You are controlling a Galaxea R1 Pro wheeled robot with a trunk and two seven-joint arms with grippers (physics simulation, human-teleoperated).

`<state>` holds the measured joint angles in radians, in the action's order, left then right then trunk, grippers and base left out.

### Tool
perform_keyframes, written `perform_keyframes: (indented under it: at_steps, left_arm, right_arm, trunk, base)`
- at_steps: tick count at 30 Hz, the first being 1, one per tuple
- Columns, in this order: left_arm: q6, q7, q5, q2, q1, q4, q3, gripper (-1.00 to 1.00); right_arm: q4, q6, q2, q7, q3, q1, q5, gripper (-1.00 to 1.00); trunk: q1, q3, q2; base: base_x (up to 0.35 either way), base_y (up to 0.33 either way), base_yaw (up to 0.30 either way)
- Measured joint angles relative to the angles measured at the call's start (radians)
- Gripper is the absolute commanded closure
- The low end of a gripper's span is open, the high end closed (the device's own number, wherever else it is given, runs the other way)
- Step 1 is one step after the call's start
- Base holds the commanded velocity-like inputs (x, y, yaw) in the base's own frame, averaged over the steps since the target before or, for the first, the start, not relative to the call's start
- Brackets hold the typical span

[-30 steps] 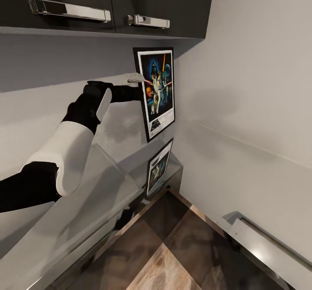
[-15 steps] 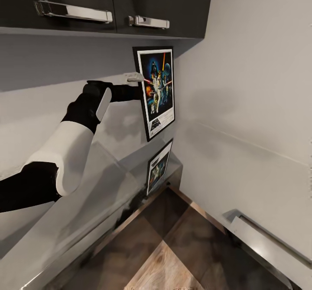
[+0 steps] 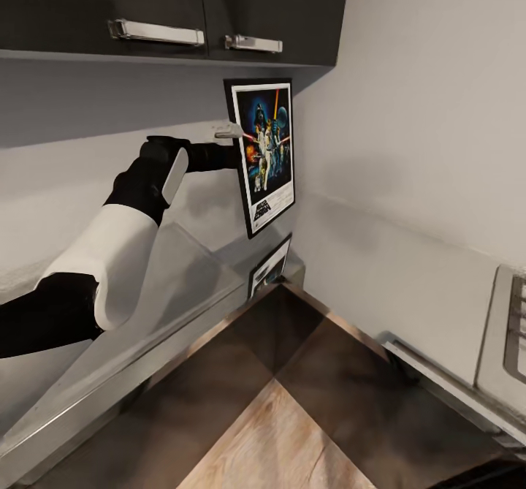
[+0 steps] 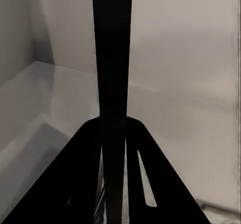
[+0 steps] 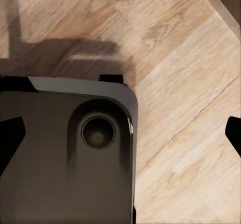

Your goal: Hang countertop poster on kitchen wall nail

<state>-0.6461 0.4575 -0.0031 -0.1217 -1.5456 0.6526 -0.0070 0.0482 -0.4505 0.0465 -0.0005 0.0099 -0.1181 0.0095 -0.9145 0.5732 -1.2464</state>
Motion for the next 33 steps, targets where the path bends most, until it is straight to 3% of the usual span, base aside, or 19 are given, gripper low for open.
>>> perform_keyframes:
  at_steps: [11,21,23,26,29,33]
  left_arm:
    - [0.000,0.029,0.000,0.000,0.000,0.001,0.001,1.00]
    - [-0.001,0.050,0.000,0.000,0.000,0.003,0.000,1.00]
    - [-0.001,0.050,0.000,0.000,0.000,0.003,0.000,1.00]
    - [-0.001,0.050,0.000,0.000,0.000,0.003,0.000,1.00]
    - [-0.001,0.051,0.000,0.000,0.000,0.003,0.001,1.00]
    - [-0.001,0.051,0.000,0.001,0.000,0.002,0.003,1.00]
  right_arm:
    - [-0.042,-0.005,0.004,0.000,-0.007,-0.004,-0.008,-1.00]
    - [-0.310,0.024,0.003,0.001,-0.004,-0.009,-0.004,-1.00]
    - [-0.376,0.095,0.004,0.001,-0.004,-0.012,-0.005,-1.00]
    - [-0.498,0.274,0.005,0.003,-0.004,-0.016,-0.006,-1.00]
    - [-0.586,0.369,0.004,0.003,-0.005,-0.017,-0.010,-1.00]
    - [-0.633,0.414,0.004,0.003,-0.004,-0.016,-0.011,-1.00]
  trunk:
    - [0.000,0.000,0.000]
    - [0.000,0.000,0.000]
    - [0.000,0.000,0.000]
    - [0.000,0.000,0.000]
    - [0.000,0.000,0.000]
    - [0.000,0.000,0.000]
  base:
    - [-0.338,0.000,0.000]
    - [-0.339,0.000,0.000]
    - [-0.339,0.000,0.000]
    - [-0.339,0.000,0.000]
    - [-0.338,0.000,0.000]
    - [-0.339,0.000,0.000]
